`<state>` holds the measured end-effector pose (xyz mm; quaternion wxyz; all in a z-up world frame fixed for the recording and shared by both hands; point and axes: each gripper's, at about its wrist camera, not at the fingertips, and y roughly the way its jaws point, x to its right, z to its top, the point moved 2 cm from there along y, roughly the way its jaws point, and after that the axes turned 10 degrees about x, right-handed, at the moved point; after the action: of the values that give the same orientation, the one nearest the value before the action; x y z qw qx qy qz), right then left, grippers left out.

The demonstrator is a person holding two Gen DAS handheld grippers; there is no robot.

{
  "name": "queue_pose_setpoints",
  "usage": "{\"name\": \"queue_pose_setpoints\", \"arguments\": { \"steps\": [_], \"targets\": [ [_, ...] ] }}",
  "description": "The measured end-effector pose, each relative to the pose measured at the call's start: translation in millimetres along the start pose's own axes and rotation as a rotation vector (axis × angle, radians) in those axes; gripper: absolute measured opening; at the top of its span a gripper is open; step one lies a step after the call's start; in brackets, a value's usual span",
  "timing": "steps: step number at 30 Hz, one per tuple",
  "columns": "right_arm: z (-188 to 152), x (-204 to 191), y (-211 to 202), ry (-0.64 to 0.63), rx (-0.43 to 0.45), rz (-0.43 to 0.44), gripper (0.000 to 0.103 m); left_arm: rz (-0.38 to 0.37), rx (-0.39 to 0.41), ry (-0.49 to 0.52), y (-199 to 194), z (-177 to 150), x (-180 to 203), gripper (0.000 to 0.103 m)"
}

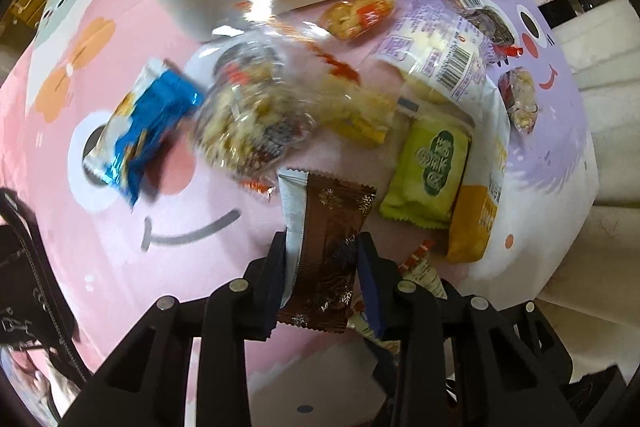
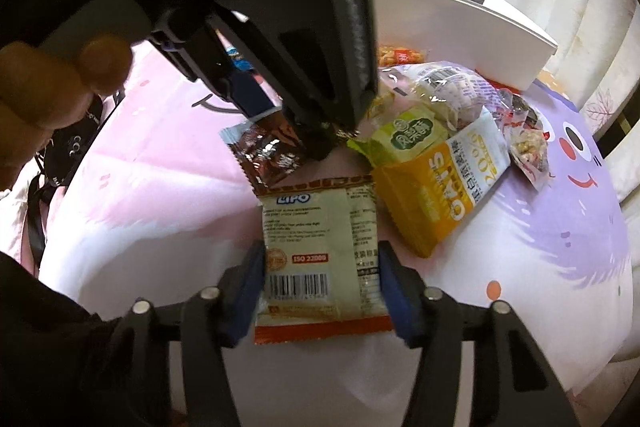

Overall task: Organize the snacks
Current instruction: 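Carry both snacks into the white tray and open both tools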

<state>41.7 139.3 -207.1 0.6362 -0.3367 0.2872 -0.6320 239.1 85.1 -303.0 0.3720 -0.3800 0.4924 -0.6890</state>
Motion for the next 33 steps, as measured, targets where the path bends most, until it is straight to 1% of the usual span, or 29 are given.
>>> {"name": "queue_pose_setpoints", "arguments": {
  "steps": [3, 9, 10, 14, 17, 18, 22, 28, 33],
  "targets": [
    [1, -3, -1, -0.002, -0.022, -0.003, 0.047, 0.007, 0.022, -0.005, -13, -8, -6, 0.032],
    [2, -11, -9, -0.013, -0.058, -0.046, 0.046, 0.007, 0.079, -0.026, -52, -22, -20, 0.032],
    [4, -12, -12, -0.007, -0.058, -0.044, 0.046, 0.008, 0.087, -0.03, -59, -19, -23, 0.032],
    [11, -10, -27, 0.016, -0.035, -0.039, 0.046, 0.011, 0.118, -0.066, -83, -31, -36, 0.032],
    [17, -5, -39, 0.028, -0.017, -0.038, 0.046, -0.007, 0.147, -0.104, -103, -39, -51, 0.032],
    [21, -1, -43, 0.042, -0.01, -0.037, 0.046, -0.013, 0.16, -0.113, -103, -34, -49, 0.032],
    [36, 13, -55, 0.096, 0.004, -0.032, 0.046, -0.024, 0.219, -0.152, -127, -35, -63, 0.032],
    [63, 29, -69, 0.104, 0.013, -0.027, 0.046, -0.036, 0.28, -0.176, -157, -31, -68, 0.032],
    [92, 51, -77, 0.085, 0.031, 0.0, 0.046, -0.041, 0.347, -0.234, -174, -11, -64, 0.032]
  ]
}}
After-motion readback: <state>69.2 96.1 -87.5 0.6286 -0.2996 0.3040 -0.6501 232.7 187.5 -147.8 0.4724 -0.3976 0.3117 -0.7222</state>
